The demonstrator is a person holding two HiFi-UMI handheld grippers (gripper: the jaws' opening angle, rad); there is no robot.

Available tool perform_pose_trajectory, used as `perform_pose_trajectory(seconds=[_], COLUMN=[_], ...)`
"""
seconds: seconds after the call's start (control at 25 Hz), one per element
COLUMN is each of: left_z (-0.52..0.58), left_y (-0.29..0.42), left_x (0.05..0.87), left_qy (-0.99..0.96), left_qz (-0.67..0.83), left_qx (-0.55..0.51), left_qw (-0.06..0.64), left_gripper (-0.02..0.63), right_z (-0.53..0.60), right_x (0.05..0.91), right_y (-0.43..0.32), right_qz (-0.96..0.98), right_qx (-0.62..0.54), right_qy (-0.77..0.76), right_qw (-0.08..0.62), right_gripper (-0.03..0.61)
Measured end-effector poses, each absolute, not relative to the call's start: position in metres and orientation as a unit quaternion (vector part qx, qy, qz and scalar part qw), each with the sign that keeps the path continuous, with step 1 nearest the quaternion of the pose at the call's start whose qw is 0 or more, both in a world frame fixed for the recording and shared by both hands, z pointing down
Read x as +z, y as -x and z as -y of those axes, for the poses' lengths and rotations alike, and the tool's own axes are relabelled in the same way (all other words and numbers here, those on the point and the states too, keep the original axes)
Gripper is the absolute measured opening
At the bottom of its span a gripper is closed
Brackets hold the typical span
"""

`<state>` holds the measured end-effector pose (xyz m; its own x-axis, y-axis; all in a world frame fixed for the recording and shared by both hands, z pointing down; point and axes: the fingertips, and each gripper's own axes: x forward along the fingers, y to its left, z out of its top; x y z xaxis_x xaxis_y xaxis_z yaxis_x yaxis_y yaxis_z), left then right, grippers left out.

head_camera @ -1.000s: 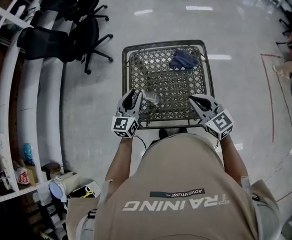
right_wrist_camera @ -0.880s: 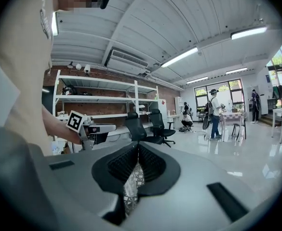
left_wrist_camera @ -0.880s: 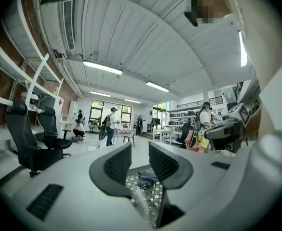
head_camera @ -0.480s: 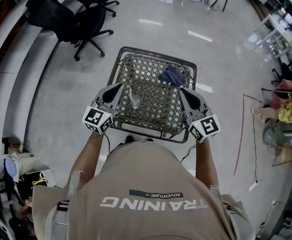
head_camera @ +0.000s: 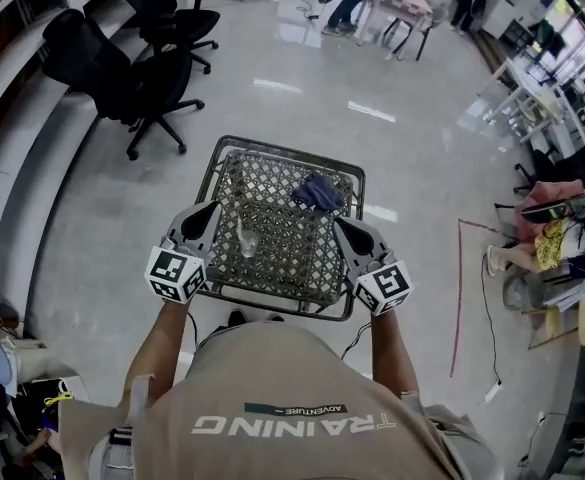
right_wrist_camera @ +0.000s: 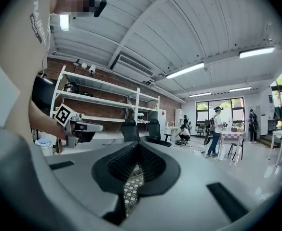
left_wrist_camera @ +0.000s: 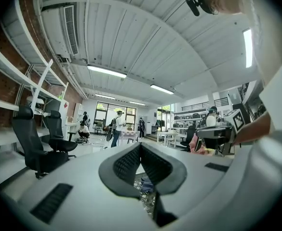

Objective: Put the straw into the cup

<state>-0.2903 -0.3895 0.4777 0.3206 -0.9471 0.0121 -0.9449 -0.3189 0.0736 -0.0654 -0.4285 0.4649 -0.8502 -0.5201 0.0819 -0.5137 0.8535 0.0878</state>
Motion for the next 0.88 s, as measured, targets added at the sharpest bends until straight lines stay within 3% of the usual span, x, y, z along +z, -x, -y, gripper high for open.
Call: perform_pose_trajectory(seconds=[0.88], left_z=[0.389], left_y=[0.290], left_x=[0.501], left_qy=[-0.821], left_qz=[0.570], left_qx=[0.009], left_qw=[0.041], left_gripper=[0.017], right_z=[0.422], right_x=[0.497], right_y=[0.032], right_qz=[0.949], right_qx=[-0.011], right_qy=[-0.310], right_qw=[0.063], right_gripper=[0.018])
